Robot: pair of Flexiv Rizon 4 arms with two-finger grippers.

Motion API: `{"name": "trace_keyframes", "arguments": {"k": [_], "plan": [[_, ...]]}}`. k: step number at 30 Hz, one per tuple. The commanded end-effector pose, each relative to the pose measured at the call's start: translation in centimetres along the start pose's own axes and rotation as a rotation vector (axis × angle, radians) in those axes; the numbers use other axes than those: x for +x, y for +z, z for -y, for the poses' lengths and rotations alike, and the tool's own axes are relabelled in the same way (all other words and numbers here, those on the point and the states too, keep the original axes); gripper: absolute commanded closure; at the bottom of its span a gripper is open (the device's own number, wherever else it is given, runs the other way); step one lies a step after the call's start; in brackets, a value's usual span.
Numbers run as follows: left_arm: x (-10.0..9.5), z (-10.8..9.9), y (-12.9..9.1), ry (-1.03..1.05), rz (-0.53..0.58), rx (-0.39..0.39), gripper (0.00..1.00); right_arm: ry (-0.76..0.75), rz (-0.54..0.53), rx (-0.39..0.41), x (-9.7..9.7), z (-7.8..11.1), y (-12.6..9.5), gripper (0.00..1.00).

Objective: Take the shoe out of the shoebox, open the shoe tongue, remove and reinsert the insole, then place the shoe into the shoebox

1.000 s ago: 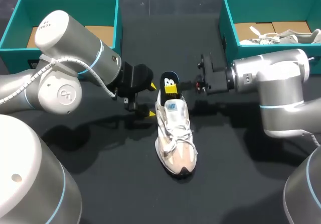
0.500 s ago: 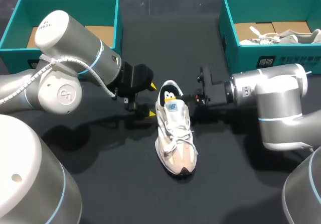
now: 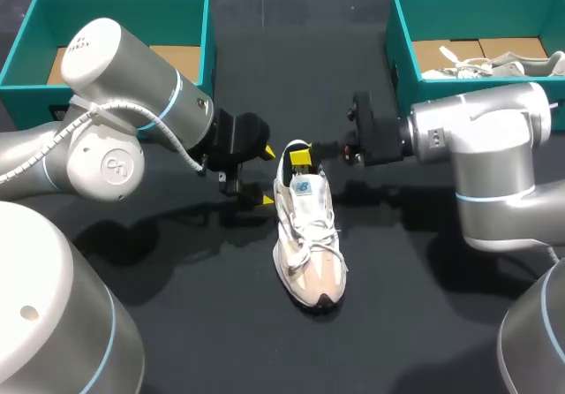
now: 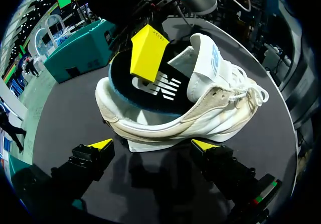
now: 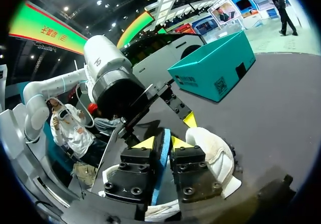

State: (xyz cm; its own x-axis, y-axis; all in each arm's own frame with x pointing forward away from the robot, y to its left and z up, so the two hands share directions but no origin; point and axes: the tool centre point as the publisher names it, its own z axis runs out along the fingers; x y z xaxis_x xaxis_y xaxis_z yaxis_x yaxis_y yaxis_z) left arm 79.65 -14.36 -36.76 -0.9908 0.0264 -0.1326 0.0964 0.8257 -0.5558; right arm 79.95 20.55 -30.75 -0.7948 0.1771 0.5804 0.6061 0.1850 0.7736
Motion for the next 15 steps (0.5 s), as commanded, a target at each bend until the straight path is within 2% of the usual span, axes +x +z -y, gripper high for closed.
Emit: {"name": "trace_keyframes", "arguments": {"k": [1, 10, 13, 15], "plan": [[0.1, -0.1, 0.0, 0.001, 0.001, 0.000, 0.00, 0.024, -0.012, 0.029, -1.1, 0.4, 0.3, 1.00], [0.1, -0.1, 0.0, 0.001, 0.001, 0.000, 0.00, 0.107, -0.031, 0.022, -0.1, 4.1, 1.0, 1.00], [0.1, -0.1, 0.0, 0.001, 0.001, 0.000, 0.00, 0.107, -0.016, 0.022, 0.4, 4.1, 0.8, 1.00], [0.1, -0.1, 0.0, 0.001, 0.001, 0.000, 0.00, 0.084, -0.003, 0.027, 0.8, 3.4, 0.6, 1.00]]}}
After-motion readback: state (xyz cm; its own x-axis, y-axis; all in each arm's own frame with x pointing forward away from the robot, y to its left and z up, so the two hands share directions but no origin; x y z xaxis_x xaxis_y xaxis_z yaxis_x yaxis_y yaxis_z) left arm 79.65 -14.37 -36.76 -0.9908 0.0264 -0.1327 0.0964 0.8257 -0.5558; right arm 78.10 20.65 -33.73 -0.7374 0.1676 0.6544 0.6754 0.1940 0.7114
